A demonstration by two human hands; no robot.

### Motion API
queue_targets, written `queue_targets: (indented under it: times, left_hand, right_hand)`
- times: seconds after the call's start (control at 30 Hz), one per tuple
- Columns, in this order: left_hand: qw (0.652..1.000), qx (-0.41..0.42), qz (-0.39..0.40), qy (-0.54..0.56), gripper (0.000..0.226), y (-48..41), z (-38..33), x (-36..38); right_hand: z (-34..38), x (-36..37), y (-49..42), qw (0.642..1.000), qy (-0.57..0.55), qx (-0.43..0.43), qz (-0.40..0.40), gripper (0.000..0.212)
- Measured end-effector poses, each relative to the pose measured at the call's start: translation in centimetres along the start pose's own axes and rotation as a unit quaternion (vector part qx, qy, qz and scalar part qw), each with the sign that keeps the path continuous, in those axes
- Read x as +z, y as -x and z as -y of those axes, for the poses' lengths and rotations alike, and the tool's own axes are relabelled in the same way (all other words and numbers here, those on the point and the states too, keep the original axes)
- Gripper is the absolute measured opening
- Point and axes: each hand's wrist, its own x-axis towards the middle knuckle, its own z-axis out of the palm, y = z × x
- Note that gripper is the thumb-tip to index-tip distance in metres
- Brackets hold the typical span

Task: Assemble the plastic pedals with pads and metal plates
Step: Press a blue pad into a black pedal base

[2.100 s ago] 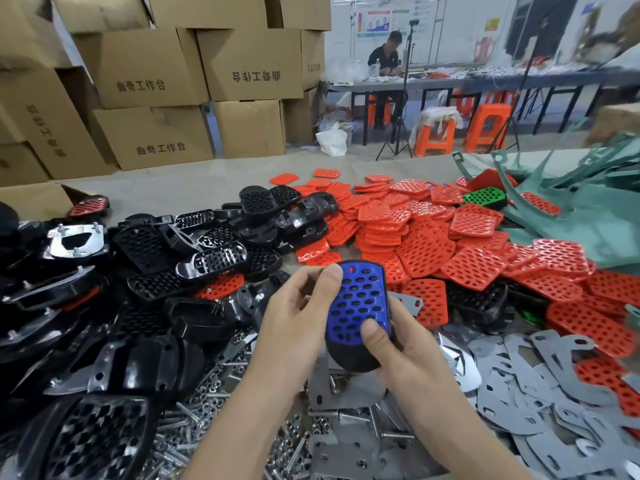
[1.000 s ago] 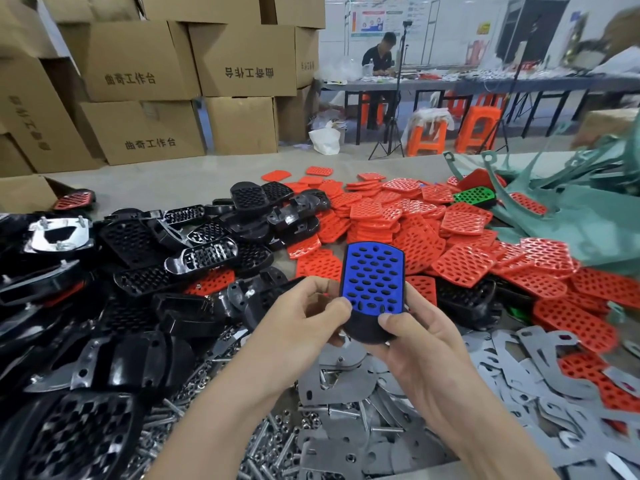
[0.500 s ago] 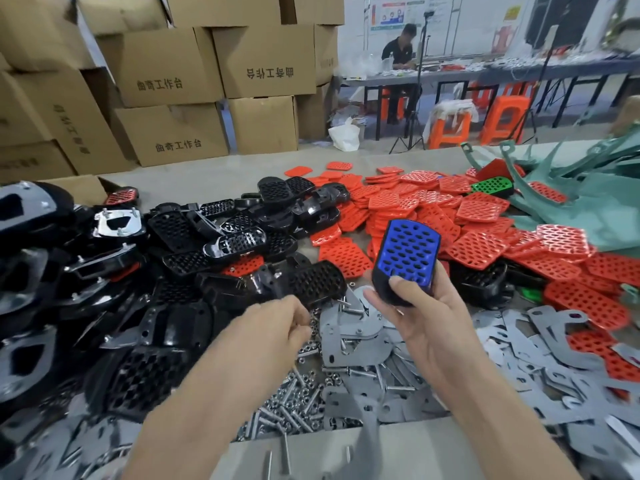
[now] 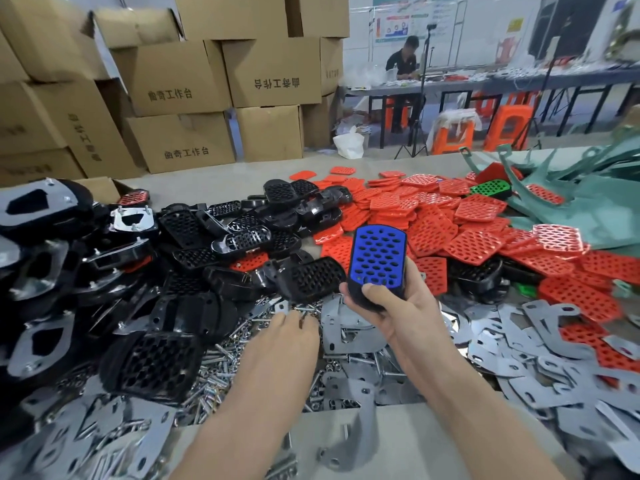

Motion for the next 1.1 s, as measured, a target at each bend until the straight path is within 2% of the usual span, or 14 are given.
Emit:
queue_targets:
  times: [0.1,0.2,0.27,0.37,0.5,0.67,1.0,1.1]
  left_hand:
    - [0.984,-0.035,-0.081,0.153,0.026,0.5,-0.1,0.0]
    - [0.916,-0.086,-0.186,0.345,0.015,0.4,-0.4,-0.3]
    - [0.883,-0.094,-0.209,0.41,0.007,0.3,-0.5,-0.6]
    - [0.863,-0.091,-0.225,0.443,0.007,0.4,-0.6,-0.8]
    - [0.864,-0.092,-0.216,0.446,0.013,0.6,-0.7,-0.8]
    - [0.882,-0.078,-0.219,0.411,0.009,0.7,-1.0,-0.7]
    - [0.897,-0.087,-0.224,0.37,0.006,0.7,-0.8,-0.6]
    - [0.909,-0.069,-0.217,0.349,0.006,0.7,-0.8,-0.5]
  right_hand:
    - [-0.5,-0.1,0.1,0.998,0.057,-0.005,0.019,0.045]
    - [-0.9,0.0,0.2,0.993,0.11,-0.009,0.051,0.045]
    - [-1.1,0.1,0.3,0.986,0.146,-0.013,0.074,0.049]
    - [-1.3,0.2,0.5,0.979,0.174,-0.016,0.107,0.049]
    - [-1.5,0.4,0.7,0.975,0.183,-0.035,0.124,0.044]
    - [-1.5,0.6,0.9,0.97,0.193,-0.062,0.134,0.043]
    - [-1.3,1.3,1.2,0.954,0.259,-0.088,0.125,0.061]
    - [-1.5,1.3,1.2,0.948,0.278,-0.094,0.12,0.052]
